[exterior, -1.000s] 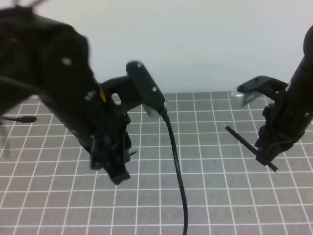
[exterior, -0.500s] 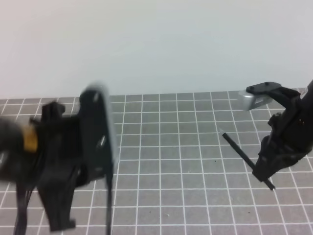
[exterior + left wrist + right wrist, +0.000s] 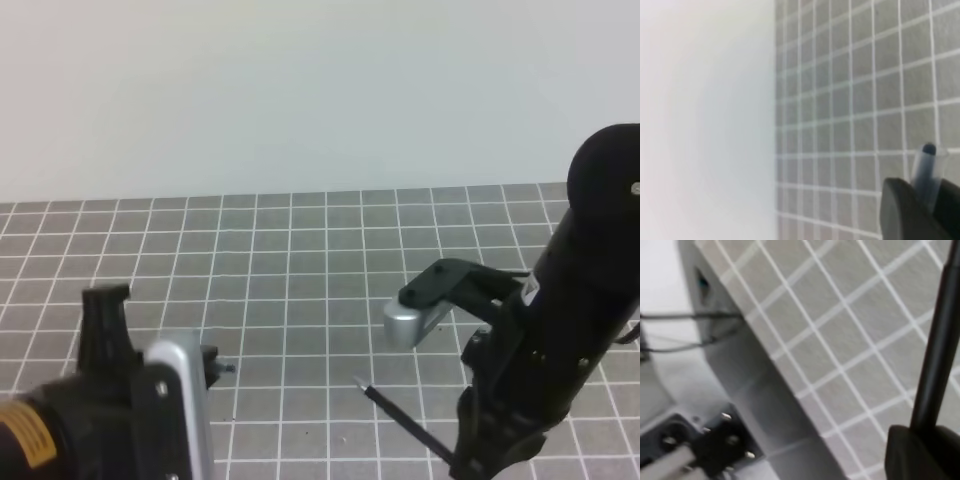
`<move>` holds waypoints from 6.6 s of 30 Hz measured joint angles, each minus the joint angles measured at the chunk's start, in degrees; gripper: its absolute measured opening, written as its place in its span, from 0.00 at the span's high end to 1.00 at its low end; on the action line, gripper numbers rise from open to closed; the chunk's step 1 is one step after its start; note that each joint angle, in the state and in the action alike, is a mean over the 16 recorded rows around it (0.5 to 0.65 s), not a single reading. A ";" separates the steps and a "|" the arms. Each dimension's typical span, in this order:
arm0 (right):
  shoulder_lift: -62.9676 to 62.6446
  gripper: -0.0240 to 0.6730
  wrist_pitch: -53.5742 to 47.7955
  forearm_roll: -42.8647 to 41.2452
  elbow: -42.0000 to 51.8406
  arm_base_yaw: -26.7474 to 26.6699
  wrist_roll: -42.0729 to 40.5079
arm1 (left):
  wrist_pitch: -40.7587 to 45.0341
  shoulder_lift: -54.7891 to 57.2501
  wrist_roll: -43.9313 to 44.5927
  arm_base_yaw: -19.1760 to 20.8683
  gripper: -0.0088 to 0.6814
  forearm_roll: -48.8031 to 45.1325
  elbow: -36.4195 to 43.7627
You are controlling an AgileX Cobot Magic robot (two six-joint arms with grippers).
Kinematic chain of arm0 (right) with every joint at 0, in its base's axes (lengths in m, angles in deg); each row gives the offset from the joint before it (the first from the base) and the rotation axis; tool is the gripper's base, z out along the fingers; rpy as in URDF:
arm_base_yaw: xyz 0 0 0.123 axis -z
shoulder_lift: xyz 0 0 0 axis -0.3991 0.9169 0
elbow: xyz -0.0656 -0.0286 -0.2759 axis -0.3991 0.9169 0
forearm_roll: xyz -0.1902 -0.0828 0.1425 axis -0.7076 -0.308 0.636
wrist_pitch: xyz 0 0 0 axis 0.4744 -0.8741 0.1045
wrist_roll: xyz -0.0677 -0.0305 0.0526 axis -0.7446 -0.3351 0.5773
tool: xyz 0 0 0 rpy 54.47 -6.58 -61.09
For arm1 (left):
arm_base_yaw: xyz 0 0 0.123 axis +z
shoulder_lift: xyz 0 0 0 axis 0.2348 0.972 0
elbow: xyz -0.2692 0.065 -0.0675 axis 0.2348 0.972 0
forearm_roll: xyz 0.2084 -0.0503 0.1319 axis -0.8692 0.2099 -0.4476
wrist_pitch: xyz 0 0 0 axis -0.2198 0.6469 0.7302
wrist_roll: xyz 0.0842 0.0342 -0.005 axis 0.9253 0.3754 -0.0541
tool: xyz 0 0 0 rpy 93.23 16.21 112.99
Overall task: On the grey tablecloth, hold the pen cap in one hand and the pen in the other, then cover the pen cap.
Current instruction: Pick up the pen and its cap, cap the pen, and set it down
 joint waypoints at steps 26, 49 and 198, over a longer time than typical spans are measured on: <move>0.00 0.97 -0.01 9.19 0.02 -7.03 1.44 | -19.19 -0.32 5.10 -4.63 0.99 -8.79 10.28; 0.91 0.97 -0.01 9.27 -1.90 -8.99 1.15 | -17.13 -0.32 4.75 -4.65 0.99 -15.43 10.28; 21.04 0.90 35.04 -6.05 -2.22 7.62 30.18 | -46.12 4.29 32.55 -10.25 0.99 89.15 1.28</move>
